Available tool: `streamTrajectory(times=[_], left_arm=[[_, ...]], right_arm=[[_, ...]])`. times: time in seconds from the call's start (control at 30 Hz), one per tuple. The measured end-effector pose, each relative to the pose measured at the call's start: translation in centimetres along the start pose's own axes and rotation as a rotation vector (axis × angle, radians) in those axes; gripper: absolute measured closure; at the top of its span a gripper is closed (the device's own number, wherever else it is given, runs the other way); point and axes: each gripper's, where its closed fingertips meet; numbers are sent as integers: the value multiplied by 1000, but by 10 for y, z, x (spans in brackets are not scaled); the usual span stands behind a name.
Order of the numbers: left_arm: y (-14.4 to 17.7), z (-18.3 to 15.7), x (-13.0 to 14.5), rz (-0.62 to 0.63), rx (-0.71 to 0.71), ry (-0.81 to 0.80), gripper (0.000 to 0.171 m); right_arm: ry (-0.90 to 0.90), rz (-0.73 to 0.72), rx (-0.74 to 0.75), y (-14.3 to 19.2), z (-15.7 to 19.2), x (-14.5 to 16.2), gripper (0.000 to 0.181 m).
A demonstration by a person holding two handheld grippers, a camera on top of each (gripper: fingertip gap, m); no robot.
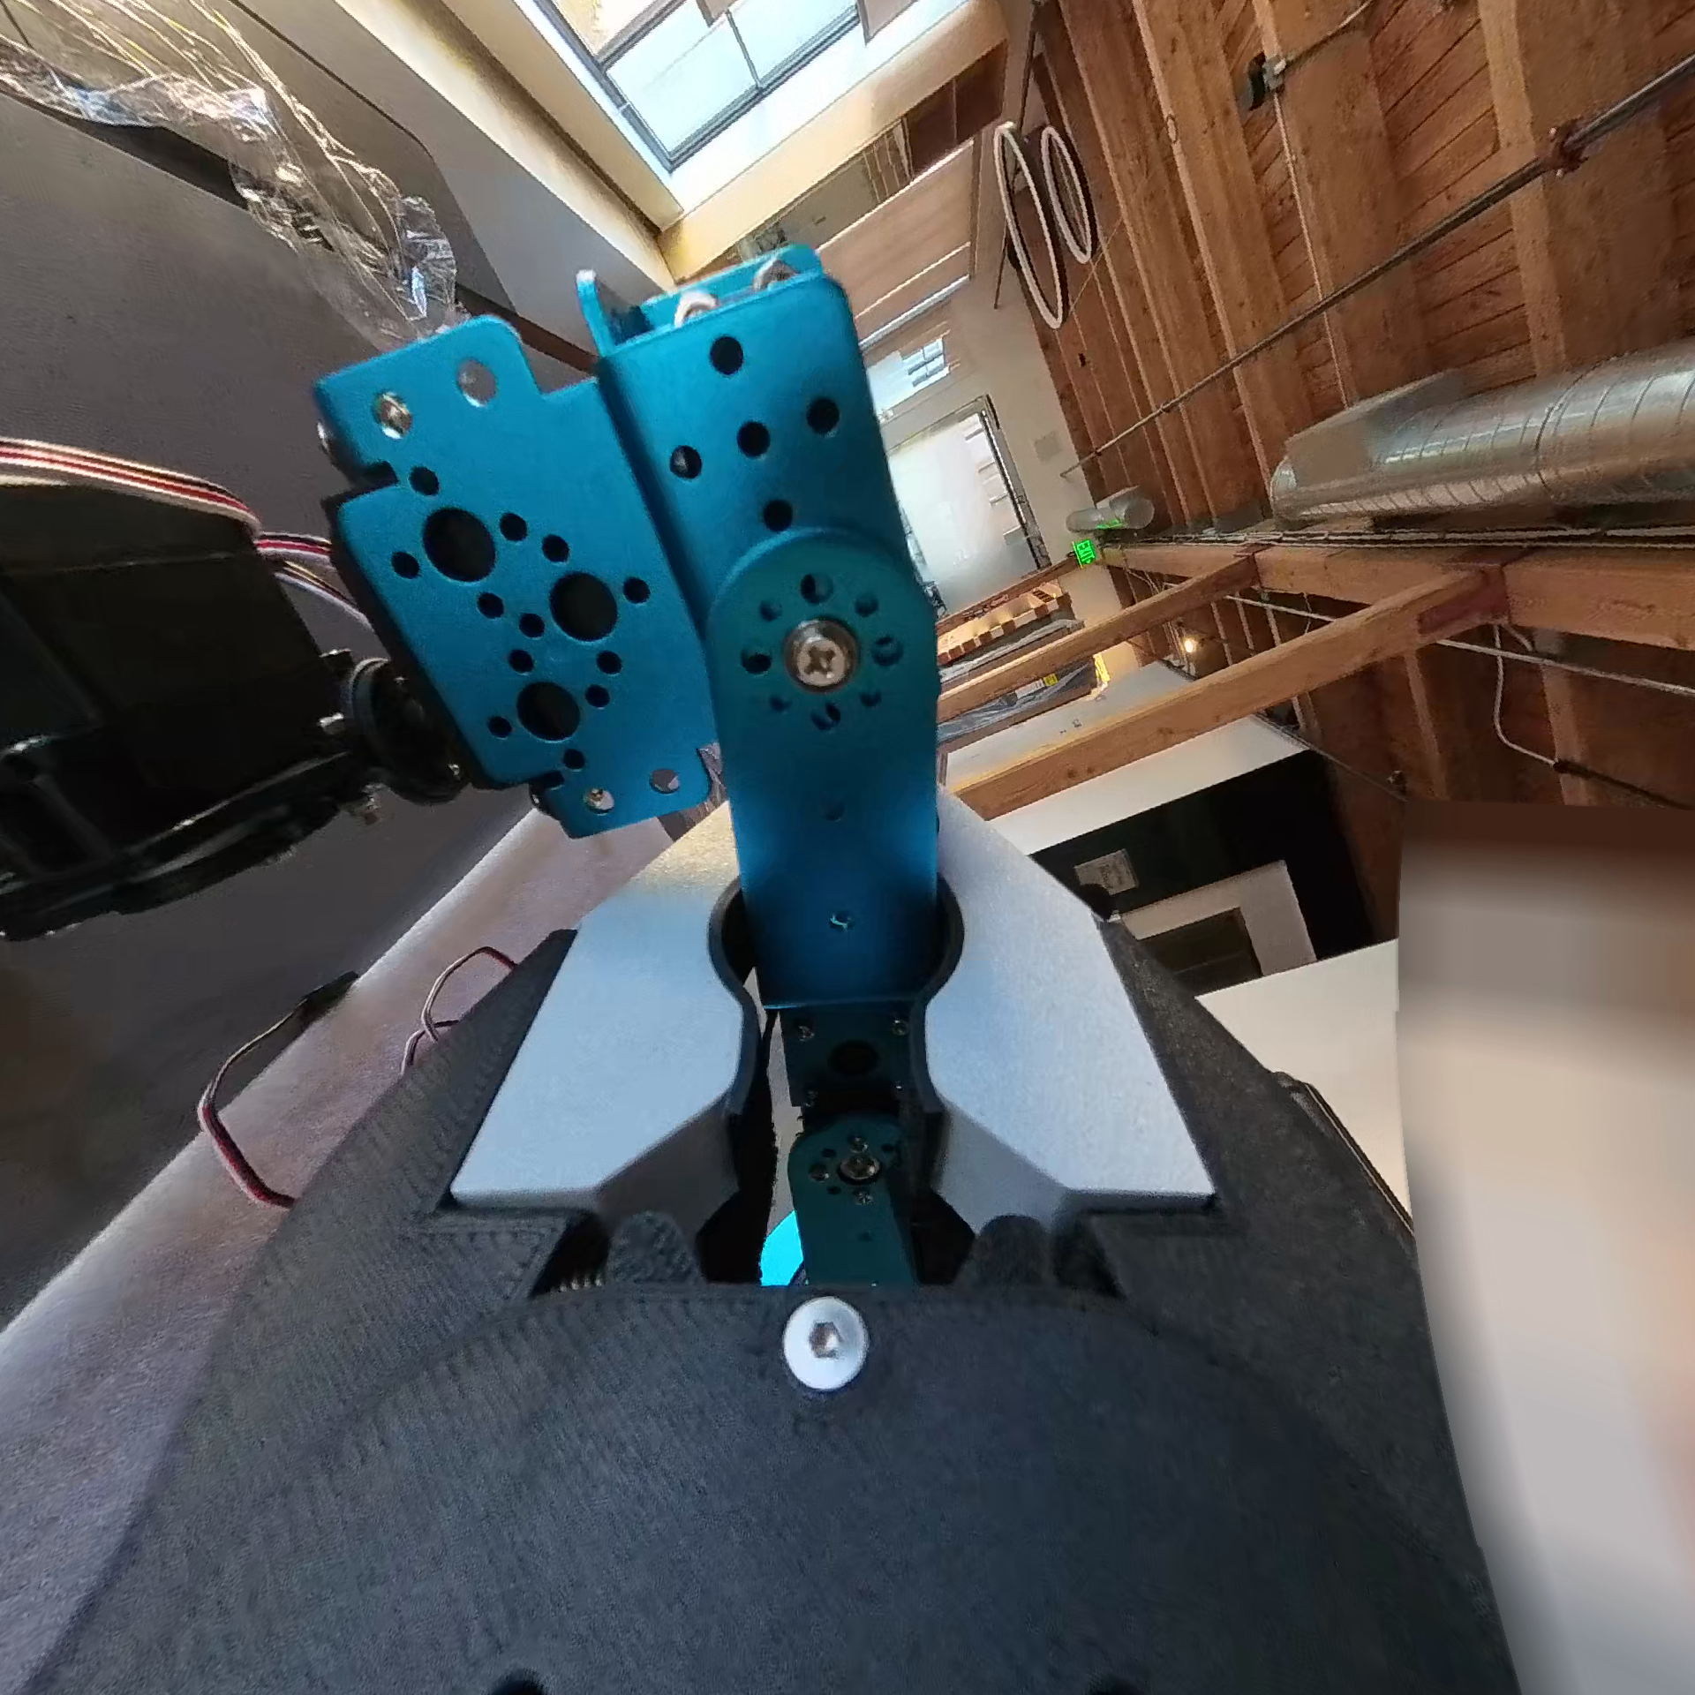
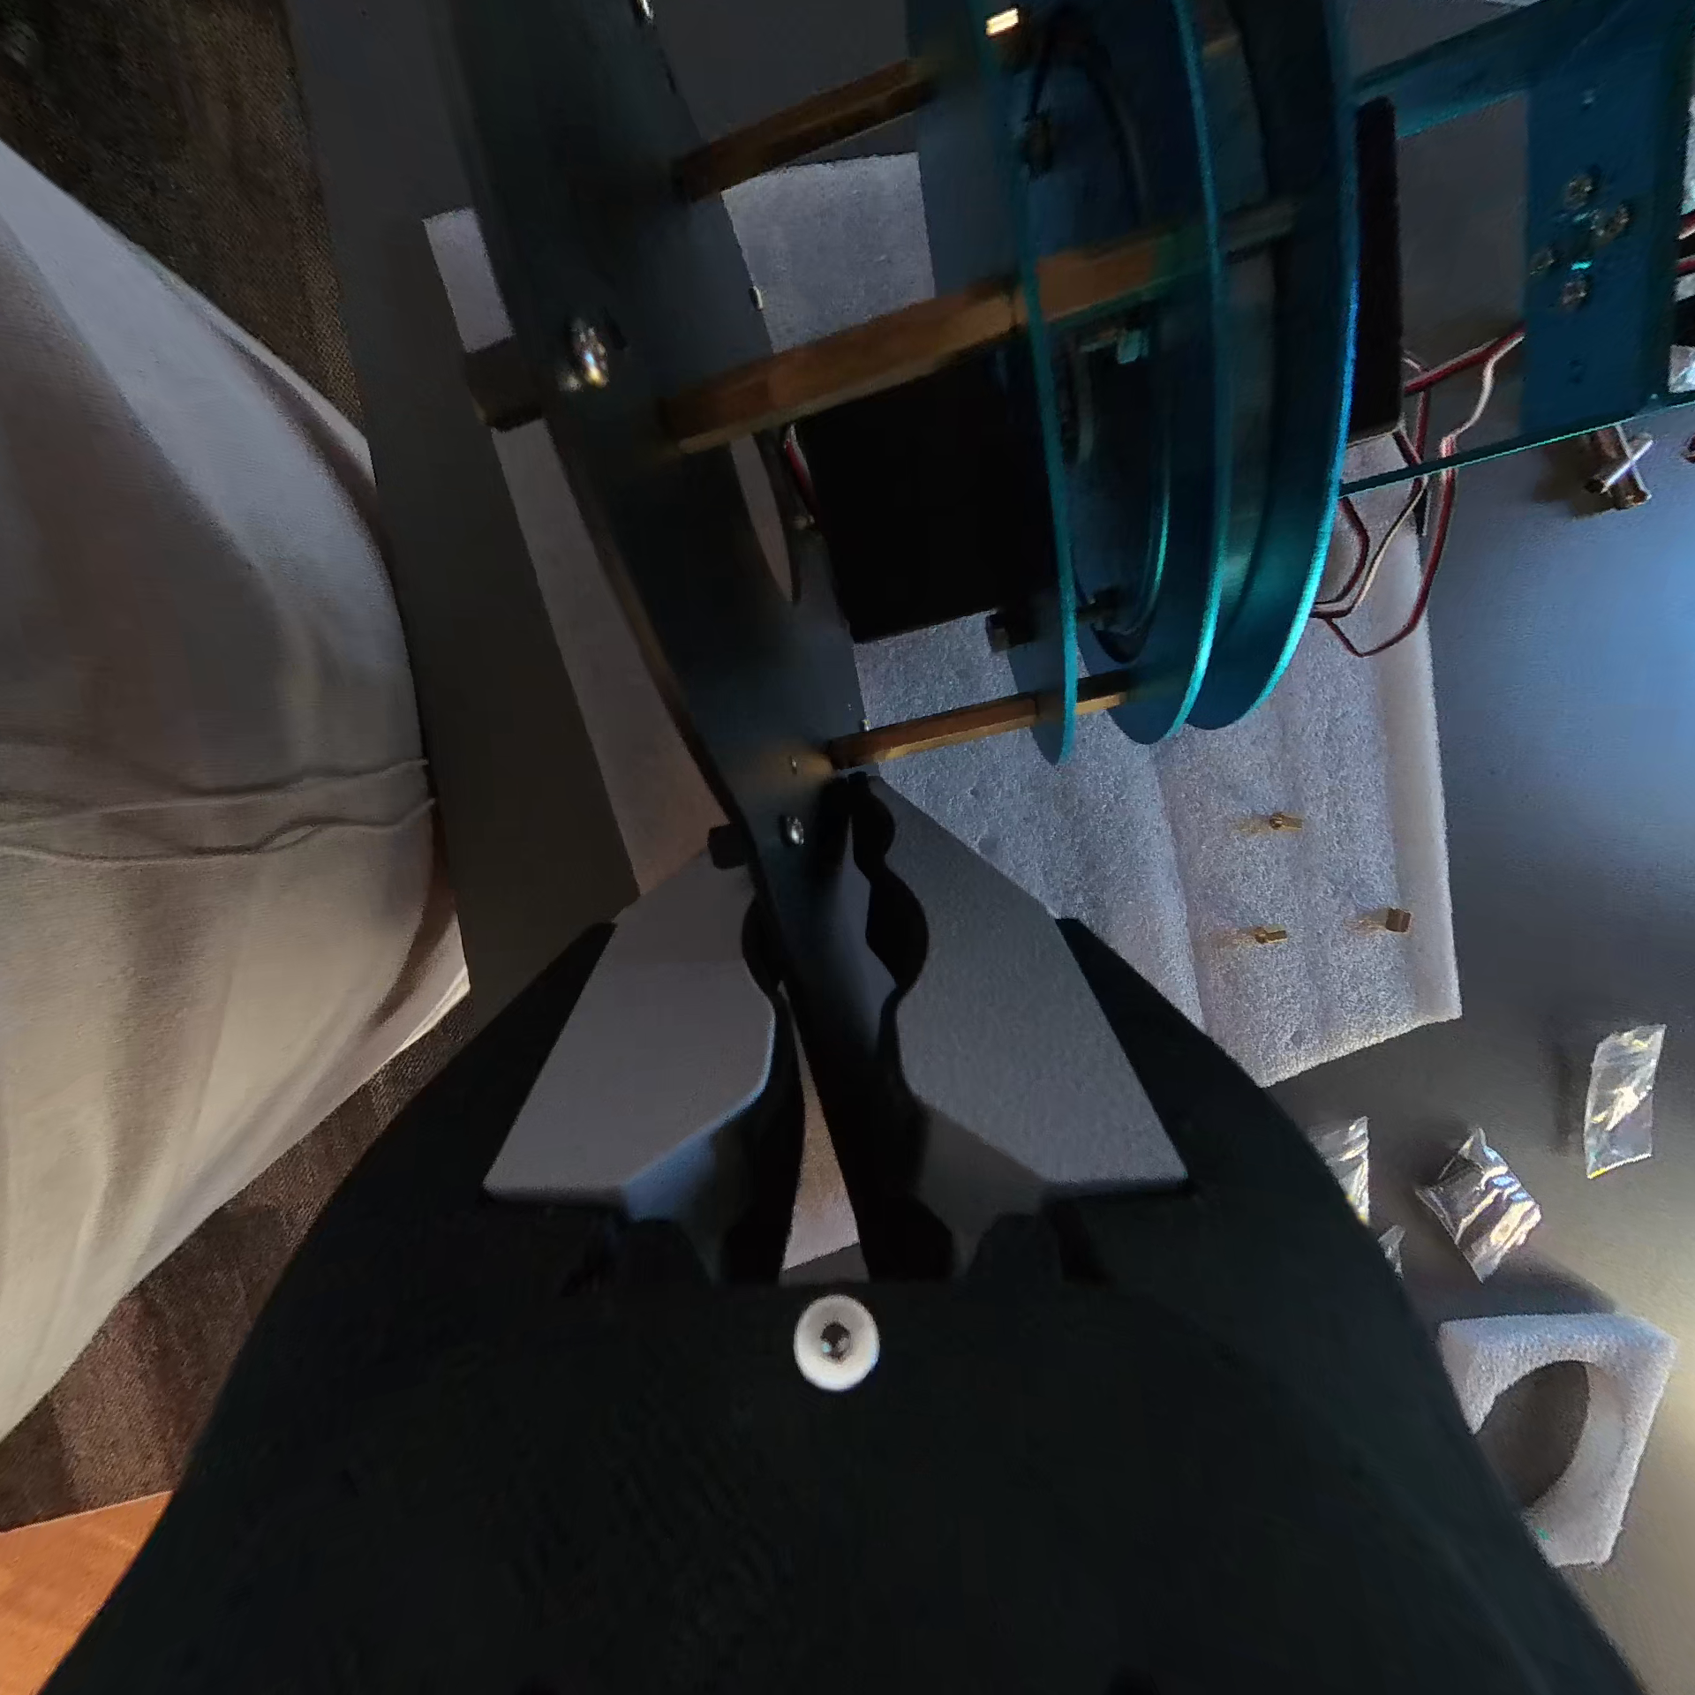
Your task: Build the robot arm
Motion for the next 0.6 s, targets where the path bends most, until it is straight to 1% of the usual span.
streamTrajectory(times=[0.17, 0.3, 0.6], left_arm=[[1, -2, 1, -8, 0, -11, 147], [-1, -8, 3, 10, -5, -37, 147], [-3, -1, 2, 13, 2, -4, 147]], right_arm=[[-6, -14, 14, 0, 1, 0, 176], [-4, -25, 32, -1, 4, 0, 175], [-17, -18, 48, -1, 1, 0, 173]])
Point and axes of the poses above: each gripper's, where its closed fingertips meet, y back along the fingers, x out of its underside, z = x × y across the jaws, and after that the axes turned 5 degrees about x, right-handed
